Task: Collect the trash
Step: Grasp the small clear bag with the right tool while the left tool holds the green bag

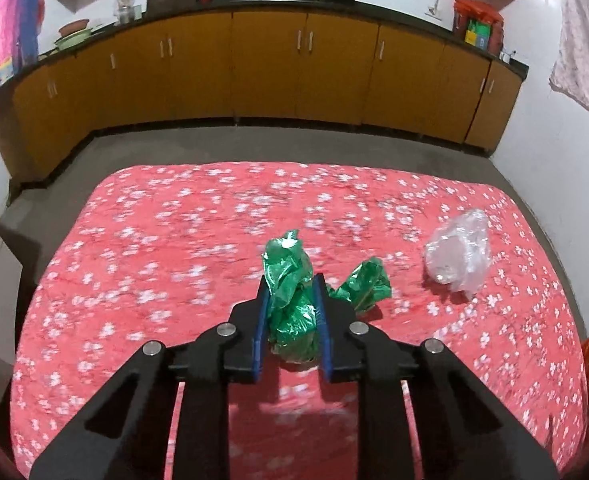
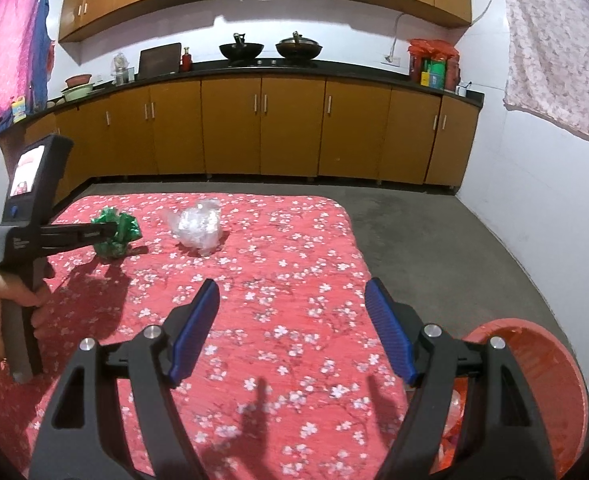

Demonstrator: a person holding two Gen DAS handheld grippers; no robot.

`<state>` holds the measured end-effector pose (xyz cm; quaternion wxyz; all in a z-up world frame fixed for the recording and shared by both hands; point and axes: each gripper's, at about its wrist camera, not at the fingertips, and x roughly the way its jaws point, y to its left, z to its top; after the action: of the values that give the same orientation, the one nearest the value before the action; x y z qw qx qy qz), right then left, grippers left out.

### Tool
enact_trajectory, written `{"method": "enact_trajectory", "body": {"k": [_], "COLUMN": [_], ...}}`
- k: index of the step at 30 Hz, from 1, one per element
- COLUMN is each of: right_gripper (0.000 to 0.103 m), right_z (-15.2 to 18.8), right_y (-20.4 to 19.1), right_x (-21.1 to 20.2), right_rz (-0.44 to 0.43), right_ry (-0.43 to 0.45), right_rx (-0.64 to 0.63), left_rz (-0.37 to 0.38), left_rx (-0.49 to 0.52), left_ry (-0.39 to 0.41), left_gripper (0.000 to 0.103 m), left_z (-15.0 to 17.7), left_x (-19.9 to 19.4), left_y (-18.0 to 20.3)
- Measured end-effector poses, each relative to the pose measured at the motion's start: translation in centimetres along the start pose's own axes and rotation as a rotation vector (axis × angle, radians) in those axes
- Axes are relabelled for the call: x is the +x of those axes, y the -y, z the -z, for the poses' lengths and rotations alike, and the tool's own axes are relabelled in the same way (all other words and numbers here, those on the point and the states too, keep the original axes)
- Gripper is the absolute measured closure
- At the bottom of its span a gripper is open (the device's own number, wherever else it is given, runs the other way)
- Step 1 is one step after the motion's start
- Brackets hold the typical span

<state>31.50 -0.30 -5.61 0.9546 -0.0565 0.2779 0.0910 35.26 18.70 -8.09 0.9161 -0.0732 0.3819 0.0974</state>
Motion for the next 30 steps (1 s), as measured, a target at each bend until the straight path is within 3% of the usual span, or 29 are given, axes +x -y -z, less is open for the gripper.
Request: {"method": "enact_trajectory", "body": {"k": [8,14,22,23,25,28,30], "right_gripper": [0.029,0.029,0.029,0.031,0.068,0.08,0.081], "right_z": [-2.1,-4.4,-6.3,-6.3,-6.2,-5.6,-5.2], "right_y": [-3.5,-6.5,-9.8,-10.0,-10.6,-10.2,-9.3], "right_x": [3.9,9.1,16.4,16.8,17.7,17.1,15.7], "right_rz": [-0.082,-0.121,-0.102,-0.1,-0.115,-0.124,-0.119], "right_ry": [-0.02,-0.066,-0.181,-0.188,-0.23,-0.235,-0.22], "right_rx": [0.01,0.04,0.016,0.008,-0.018,-0.02,-0.011], "left_rz": [-0.089,-0.117,-0.135,-0.137,-0.138,-0.134,-0.131], "left_rx": [0.01,-0.044,-0.061,-0.059,-0.055,-0.049,-0.04], "left_ry": [0.064,0.062,0.056,0.056,0.056,0.056,0.059], "left_gripper": [0.083,0.083,0.083,0.083,0.083,0.083,0.083], "left_z": [1.1,1.2,1.3,1.3,1.2,1.6,1.7], "left_x": [-2.7,-2.3,-1.7,-1.7,-1.8,-2.2,-2.8], "left_y": [-4.7,-7.0,-7.7,-7.6,-7.3,-7.0,-6.6]}}
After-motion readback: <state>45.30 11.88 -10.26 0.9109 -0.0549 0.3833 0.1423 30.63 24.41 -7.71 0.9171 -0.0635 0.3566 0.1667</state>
